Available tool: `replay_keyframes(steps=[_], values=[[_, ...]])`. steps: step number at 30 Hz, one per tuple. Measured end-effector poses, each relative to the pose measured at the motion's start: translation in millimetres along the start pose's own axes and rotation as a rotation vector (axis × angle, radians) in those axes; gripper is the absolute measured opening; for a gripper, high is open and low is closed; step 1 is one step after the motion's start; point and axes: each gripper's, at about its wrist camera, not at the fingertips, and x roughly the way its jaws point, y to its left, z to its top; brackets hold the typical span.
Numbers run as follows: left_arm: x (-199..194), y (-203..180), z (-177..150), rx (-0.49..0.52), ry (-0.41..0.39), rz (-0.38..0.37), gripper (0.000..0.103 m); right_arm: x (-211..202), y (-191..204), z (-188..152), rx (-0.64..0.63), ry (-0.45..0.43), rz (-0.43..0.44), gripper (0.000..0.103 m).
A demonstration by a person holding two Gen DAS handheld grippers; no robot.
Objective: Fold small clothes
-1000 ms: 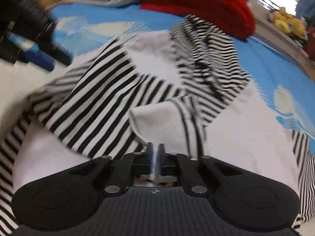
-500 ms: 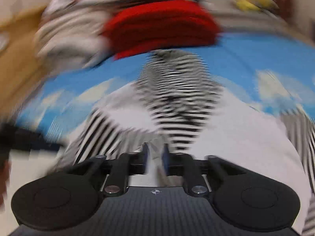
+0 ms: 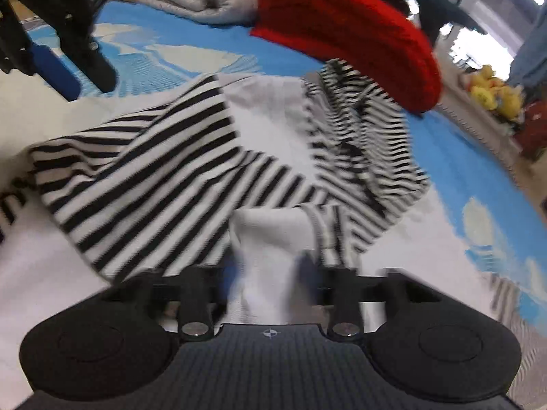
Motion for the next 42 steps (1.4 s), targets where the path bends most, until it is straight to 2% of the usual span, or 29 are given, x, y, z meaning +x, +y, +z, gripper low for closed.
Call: replay_keyframes(steps=[1, 6, 8, 11, 13, 14, 16, 17, 20, 21, 24, 25, 27, 28, 30, 32, 35, 38, 39, 42], values=[[1, -1, 0, -0.001, 0.002, -0.002, 0.035, -5, -9, 2, 0.052, -0.004, 0.005, 0.008], [4, -7, -3, 0.022, 0.008, 0.0, 0.035, -36, -101, 10, 0.425, -0.086, -0.027, 0.002], [7, -9, -5, 0.034, 0.015, 0.006, 0.035, -46, -149, 1, 0.586, -0.106, -0.046, 0.001], [12, -11, -8, 0.049, 0.025, 0.021, 0.035, -51, -206, -25, 0.761, -0.118, -0.078, 0.001], [16, -13, -11, 0.066, 0.034, 0.029, 0.035, -46, -231, -41, 0.818, -0.091, -0.111, 0.001], [17, -14, -12, 0.078, 0.038, 0.033, 0.035, -41, -240, -50, 0.851, -0.068, -0.1, 0.001], [23, -17, -16, 0.102, 0.052, 0.047, 0.035, -22, -253, -63, 0.918, 0.039, 0.001, 0.003], [25, -17, -18, 0.11, 0.06, 0.052, 0.035, -17, -256, -69, 0.948, 0.081, 0.021, 0.003], [32, -21, -26, 0.143, 0.085, 0.057, 0.035, -22, -257, -75, 0.969, 0.066, -0.027, 0.007], [35, -22, -28, 0.155, 0.093, 0.056, 0.035, -23, -256, -75, 0.966, 0.063, -0.023, 0.007], [43, -20, -36, 0.192, 0.13, 0.068, 0.035, -19, -250, -74, 0.959, 0.067, 0.045, 0.017], [47, -18, -39, 0.219, 0.154, 0.117, 0.036, -16, -248, -74, 0.953, 0.085, 0.051, 0.02], [52, -12, -42, 0.244, 0.17, 0.171, 0.043, -6, -243, -76, 0.931, 0.175, 0.038, 0.023], [51, -10, -42, 0.24, 0.17, 0.168, 0.043, -2, -242, -80, 0.92, 0.238, 0.01, 0.023], [46, -12, -41, 0.238, 0.155, 0.168, 0.043, 3, -243, -87, 0.935, 0.3, -0.04, 0.024], [37, -19, -39, 0.228, 0.106, 0.14, 0.041, 0, -249, -92, 0.986, 0.268, -0.016, 0.025], [33, -28, -38, 0.222, 0.088, 0.066, 0.041, -5, -250, -88, 0.952, 0.223, 0.021, 0.026], [49, -32, -47, 0.256, 0.156, 0.114, 0.041, 1, -250, -96, 0.954, 0.288, 0.037, 0.026], [51, -34, -49, 0.272, 0.154, 0.125, 0.041, 2, -252, -100, 0.968, 0.312, 0.026, 0.026], [43, -41, -49, 0.29, 0.117, 0.128, 0.041, -10, -269, -105, 1.025, 0.269, 0.008, 0.026]])
